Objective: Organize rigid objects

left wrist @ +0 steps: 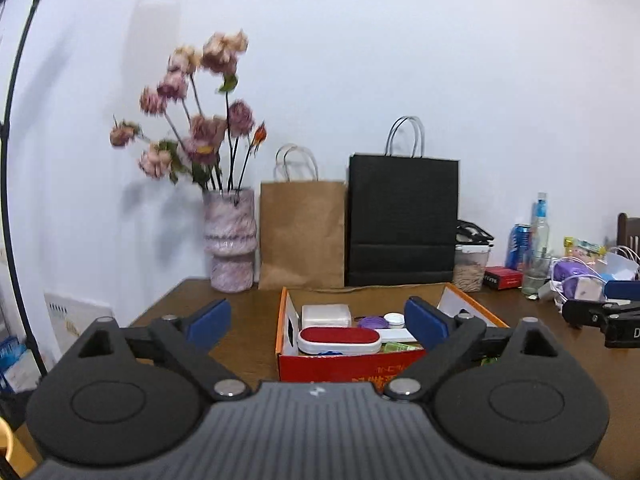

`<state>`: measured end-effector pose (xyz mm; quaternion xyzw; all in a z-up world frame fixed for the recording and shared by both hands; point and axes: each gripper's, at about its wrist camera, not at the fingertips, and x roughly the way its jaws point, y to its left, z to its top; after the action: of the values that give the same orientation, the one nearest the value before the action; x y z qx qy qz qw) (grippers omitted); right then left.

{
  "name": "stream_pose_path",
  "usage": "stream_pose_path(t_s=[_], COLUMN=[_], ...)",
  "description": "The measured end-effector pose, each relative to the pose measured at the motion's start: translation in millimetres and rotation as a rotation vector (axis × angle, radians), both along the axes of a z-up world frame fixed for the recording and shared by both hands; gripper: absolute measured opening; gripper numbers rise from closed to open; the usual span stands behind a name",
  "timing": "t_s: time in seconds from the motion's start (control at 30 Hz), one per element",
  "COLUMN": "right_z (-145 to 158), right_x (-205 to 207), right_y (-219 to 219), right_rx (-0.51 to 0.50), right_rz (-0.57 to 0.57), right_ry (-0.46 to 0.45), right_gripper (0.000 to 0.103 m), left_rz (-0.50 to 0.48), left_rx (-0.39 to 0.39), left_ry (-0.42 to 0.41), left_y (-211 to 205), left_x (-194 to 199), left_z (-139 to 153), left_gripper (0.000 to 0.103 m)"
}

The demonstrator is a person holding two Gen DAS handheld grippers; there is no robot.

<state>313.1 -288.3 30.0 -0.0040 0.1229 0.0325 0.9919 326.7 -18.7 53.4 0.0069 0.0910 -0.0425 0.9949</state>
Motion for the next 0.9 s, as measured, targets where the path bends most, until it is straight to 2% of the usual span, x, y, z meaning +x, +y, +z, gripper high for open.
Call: stream_pose_path(t_s=[0.17, 0.3, 0.57, 0.73, 0.87, 0.9], right_z=[-11, -16, -21, -31, -39, -42], right_x=[-48, -81, -143, -180, -223, -236], right_y=[5, 13, 36, 48, 55, 57], right_rx=[0.007, -0.007, -0.021, -0.024, 0.001, 0.012], right_rz=[-0.031, -0.04, -0.042, -0.04, -0.043, -0.048], right_ry=[-0.032, -0.046, -0.069, -0.022, -0.023, -0.023], right_gripper=[0.088, 0.088, 0.089, 0.089, 0.09, 0.094], left_rz=[-0.004, -0.004, -0.014, -0.024, -0.041, -0.041], left_rx=[-0.013, 0.019, 0.021, 0.01, 0.013, 0.008], left_ry=[-0.016, -0.049, -0.05, -0.039, -0.023, -0.013], left_y=[-1, -5, -5, 0, 5, 6], left_x=[-40, -71, -138, -184, -218, -226], left_z=[-6, -9, -19, -29, -39, -41], left_gripper=[0.096, 0.096, 0.097, 0.099, 0.102, 0.102])
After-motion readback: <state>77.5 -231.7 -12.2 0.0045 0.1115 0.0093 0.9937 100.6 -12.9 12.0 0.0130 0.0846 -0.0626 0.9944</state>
